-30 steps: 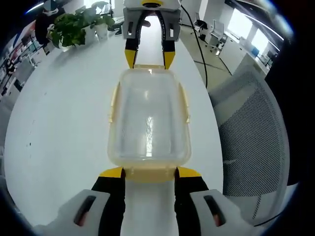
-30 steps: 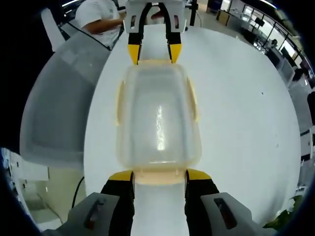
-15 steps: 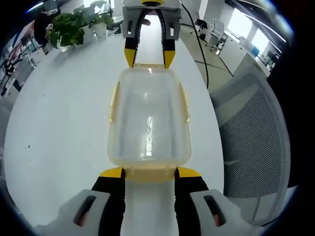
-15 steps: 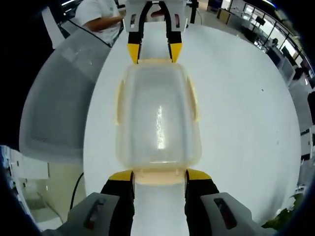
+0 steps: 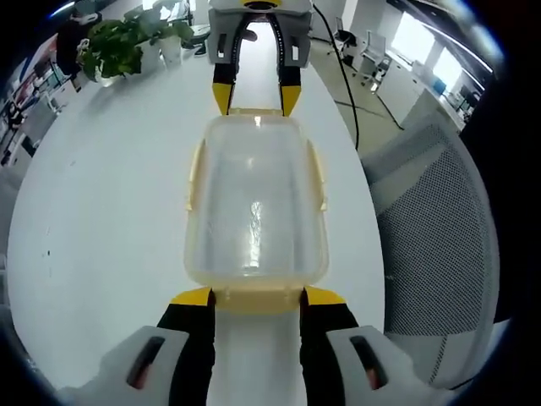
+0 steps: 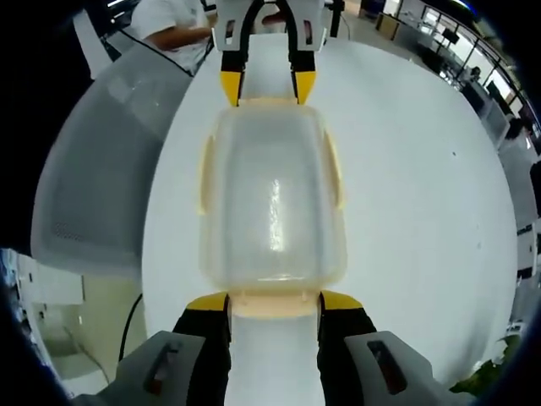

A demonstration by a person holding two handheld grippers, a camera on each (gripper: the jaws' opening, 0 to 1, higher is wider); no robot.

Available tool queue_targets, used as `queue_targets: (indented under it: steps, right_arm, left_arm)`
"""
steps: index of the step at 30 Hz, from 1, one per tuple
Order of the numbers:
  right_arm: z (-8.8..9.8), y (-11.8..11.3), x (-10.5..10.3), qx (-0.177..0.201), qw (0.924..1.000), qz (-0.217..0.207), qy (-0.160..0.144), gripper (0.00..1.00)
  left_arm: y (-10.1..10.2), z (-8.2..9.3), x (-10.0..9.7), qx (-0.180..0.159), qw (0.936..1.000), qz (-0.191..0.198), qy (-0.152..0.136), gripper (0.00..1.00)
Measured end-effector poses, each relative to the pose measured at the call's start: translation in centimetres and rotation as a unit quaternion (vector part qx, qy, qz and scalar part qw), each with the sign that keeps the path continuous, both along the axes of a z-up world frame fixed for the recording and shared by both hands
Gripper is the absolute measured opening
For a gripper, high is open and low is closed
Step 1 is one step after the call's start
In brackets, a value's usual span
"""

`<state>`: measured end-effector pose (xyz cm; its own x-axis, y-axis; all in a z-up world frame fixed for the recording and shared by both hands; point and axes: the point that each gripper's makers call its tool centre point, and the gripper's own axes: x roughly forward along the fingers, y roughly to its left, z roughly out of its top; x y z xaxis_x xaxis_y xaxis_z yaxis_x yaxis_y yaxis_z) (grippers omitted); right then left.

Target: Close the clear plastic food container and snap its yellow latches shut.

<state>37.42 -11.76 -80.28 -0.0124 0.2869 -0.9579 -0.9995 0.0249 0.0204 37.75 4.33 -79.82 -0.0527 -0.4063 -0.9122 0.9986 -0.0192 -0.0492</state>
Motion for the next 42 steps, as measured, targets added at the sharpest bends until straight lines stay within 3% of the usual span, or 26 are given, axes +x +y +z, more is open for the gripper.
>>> queue_targets:
  steps: [20,42]
  right_arm:
    - [-0.06,-0.74,0.01,0.002,1.0,-0.001,0.009,0.38]
    - [-0.6,-0.43,-0.17,0.02,0.9996,-0.015,-0.012,0.38]
  left_arm:
    - [-0.79,0.31,0.04,0.004,1.0,-0.002,-0.006,0.38]
    - [-0.6,-0.34,0.1,0.005,0.9997,-0.004,-0.023,0.38]
